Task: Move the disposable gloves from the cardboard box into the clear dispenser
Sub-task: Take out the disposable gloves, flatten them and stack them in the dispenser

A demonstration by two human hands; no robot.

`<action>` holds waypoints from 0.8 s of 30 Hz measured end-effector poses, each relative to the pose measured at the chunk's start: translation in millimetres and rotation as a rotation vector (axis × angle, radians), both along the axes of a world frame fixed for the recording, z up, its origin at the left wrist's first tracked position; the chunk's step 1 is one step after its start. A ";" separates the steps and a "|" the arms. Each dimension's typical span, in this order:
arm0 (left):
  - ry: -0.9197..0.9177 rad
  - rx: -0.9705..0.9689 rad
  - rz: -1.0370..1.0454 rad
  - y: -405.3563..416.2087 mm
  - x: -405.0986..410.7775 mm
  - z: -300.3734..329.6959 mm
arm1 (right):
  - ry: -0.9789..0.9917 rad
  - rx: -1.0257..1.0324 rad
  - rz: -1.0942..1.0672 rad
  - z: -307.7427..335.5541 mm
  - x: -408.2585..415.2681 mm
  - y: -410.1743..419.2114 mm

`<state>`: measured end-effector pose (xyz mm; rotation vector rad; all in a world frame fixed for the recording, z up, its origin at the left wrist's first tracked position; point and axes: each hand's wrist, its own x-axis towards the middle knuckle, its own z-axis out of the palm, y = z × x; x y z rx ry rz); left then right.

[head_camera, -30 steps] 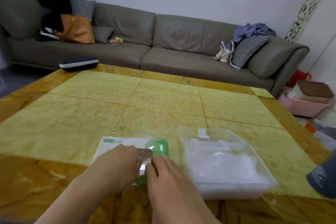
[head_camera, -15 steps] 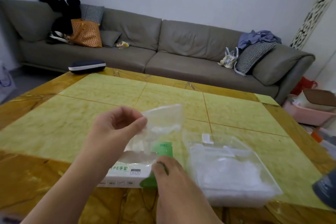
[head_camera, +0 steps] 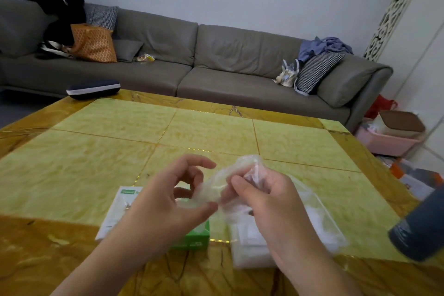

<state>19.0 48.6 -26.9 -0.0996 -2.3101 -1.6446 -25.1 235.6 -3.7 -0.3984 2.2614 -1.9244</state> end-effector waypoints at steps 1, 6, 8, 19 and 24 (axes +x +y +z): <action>-0.017 -0.011 -0.021 -0.2 1.3 1.0 | 0.017 0.018 -0.038 -1.1 -1.6 1.5; -0.423 0.302 -0.269 4.8 1.4 8.8 | -0.007 -0.049 0.068 0.7 -2.4 5.4; -0.434 0.443 -0.311 10.6 -1.6 6.7 | 0.005 -0.002 0.104 -1.0 -3.5 5.8; -0.358 0.727 -0.210 -0.1 -4.7 1.2 | -0.043 -0.089 0.084 -7.4 -13.4 14.5; -0.287 0.516 -0.111 5.7 -1.5 -2.9 | -0.078 -0.038 0.226 -6.7 -10.2 14.0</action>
